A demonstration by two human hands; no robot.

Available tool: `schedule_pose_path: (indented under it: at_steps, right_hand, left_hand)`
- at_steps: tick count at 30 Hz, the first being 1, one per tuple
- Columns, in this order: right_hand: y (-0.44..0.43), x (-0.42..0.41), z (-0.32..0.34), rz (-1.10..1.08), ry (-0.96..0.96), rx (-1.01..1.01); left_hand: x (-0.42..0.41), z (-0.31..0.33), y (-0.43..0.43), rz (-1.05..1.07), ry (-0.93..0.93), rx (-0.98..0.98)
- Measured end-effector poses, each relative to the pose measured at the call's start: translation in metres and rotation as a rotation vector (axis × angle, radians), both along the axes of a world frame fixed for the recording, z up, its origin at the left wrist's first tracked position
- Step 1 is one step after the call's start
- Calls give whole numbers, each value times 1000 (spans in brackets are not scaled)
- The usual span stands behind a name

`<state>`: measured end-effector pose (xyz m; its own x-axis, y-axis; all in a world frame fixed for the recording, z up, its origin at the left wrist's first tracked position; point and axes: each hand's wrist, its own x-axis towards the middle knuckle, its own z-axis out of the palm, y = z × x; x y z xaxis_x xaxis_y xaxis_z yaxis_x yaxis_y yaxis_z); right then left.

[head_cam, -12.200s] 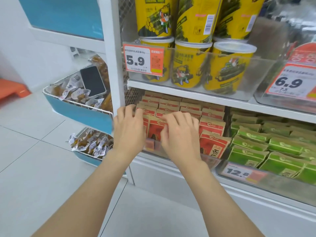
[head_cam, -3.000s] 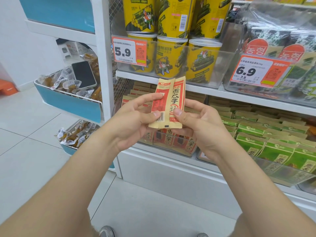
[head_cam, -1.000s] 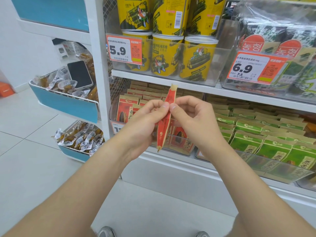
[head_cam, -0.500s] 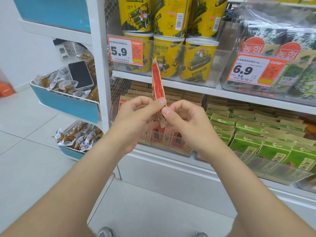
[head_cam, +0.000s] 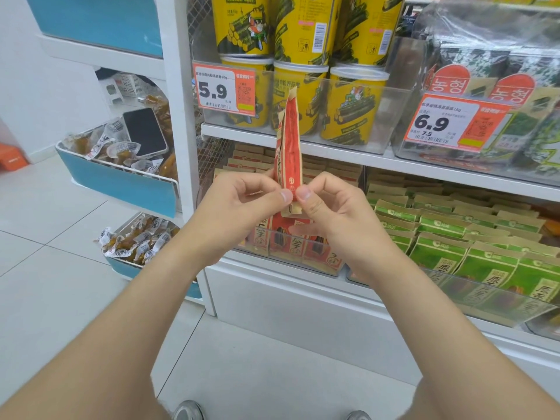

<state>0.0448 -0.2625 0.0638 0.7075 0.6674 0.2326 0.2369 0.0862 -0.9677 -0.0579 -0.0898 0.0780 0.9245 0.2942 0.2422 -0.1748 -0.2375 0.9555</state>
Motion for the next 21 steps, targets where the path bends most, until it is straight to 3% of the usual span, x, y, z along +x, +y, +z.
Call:
schedule_pose_path:
  at_steps: [10,17,21]
  right_hand:
    - [0,3,-1,-12,-70,8]
    - [0,6,-3,-27,-232,7]
    - [0,2,-3,-107,-245,-32]
  left_hand:
    - [6,-4,7,-134,9,-189]
    - [7,-7,12,-199,48,-169]
    - [8,-6,8,-132,53,-194]
